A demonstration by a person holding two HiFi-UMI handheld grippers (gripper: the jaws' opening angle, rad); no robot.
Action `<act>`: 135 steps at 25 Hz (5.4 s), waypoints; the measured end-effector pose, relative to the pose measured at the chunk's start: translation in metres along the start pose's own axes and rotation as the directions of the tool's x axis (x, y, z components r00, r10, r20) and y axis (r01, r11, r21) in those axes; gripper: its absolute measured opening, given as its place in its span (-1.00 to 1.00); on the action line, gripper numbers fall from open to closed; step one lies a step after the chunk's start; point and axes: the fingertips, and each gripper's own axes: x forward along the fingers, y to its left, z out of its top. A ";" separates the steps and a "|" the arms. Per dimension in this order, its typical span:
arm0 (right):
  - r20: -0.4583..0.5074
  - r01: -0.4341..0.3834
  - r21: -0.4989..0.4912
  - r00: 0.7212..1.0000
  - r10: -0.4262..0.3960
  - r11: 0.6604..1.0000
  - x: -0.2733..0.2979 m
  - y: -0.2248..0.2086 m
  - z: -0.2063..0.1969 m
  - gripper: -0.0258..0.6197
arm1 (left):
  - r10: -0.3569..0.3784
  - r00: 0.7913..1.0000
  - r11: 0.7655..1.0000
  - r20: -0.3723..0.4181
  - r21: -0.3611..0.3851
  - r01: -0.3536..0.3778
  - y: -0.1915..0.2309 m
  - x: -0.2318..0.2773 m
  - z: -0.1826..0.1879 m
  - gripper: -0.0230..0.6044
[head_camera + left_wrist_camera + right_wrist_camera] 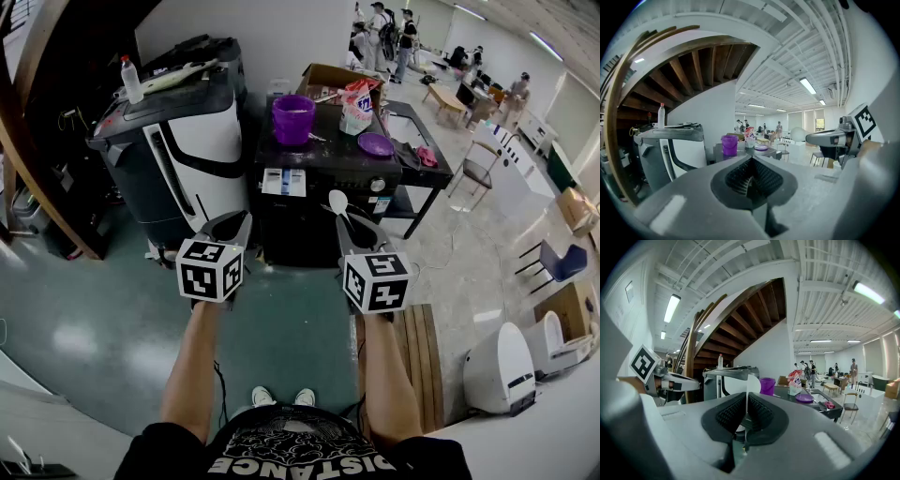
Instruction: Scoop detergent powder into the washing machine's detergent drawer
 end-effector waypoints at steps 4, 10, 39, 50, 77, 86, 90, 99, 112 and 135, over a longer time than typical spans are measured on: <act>-0.001 -0.009 0.001 1.000 0.009 1.000 -0.003 -0.005 -0.003 -0.80 | -0.002 1.000 1.000 -0.004 0.000 0.002 -0.007 0.005 -0.001 -0.93; 0.003 -0.027 0.011 1.000 0.027 1.000 -0.005 -0.015 -0.006 -0.80 | -0.006 1.000 1.000 -0.010 0.011 0.006 -0.021 0.016 0.001 -0.93; -0.024 -0.048 -0.021 0.999 0.047 0.999 0.108 -0.078 -0.004 -0.80 | -0.024 1.000 1.000 -0.004 -0.012 0.024 0.017 0.141 0.013 -0.93; -0.056 -0.032 -0.027 0.998 0.031 0.999 0.217 -0.088 0.023 -0.80 | -0.042 0.999 0.998 -0.020 -0.042 0.042 0.108 0.219 0.028 -0.93; -0.064 -0.017 -0.032 0.998 0.015 0.999 0.334 -0.097 0.046 -0.80 | -0.085 0.996 0.996 0.007 -0.022 0.085 0.190 0.299 0.064 -0.93; -0.076 -0.059 -0.062 0.996 0.054 0.996 0.379 -0.125 0.052 -0.80 | -0.057 0.998 0.998 0.004 -0.011 0.057 0.206 0.334 0.070 -0.93; -0.083 -0.105 -0.085 0.992 0.098 0.991 0.410 -0.140 0.055 -0.80 | -0.033 0.999 0.999 -0.008 -0.007 0.033 0.211 0.361 0.072 -0.93; -0.201 -0.280 -0.175 0.949 0.244 0.944 0.489 -0.177 0.053 -0.80 | 0.058 0.997 0.998 -0.049 -0.018 -0.059 0.228 0.424 0.073 -0.93; -0.510 -0.618 -0.368 0.759 0.405 0.695 0.562 -0.163 0.044 -0.80 | 0.188 0.979 0.980 -0.078 -0.050 -0.192 0.237 0.462 0.065 -0.93; -0.873 -0.848 -0.446 0.483 0.070 0.286 0.619 -0.150 -0.014 -0.80 | 0.271 0.958 0.958 -0.095 -0.076 -0.278 0.249 0.468 0.055 -0.93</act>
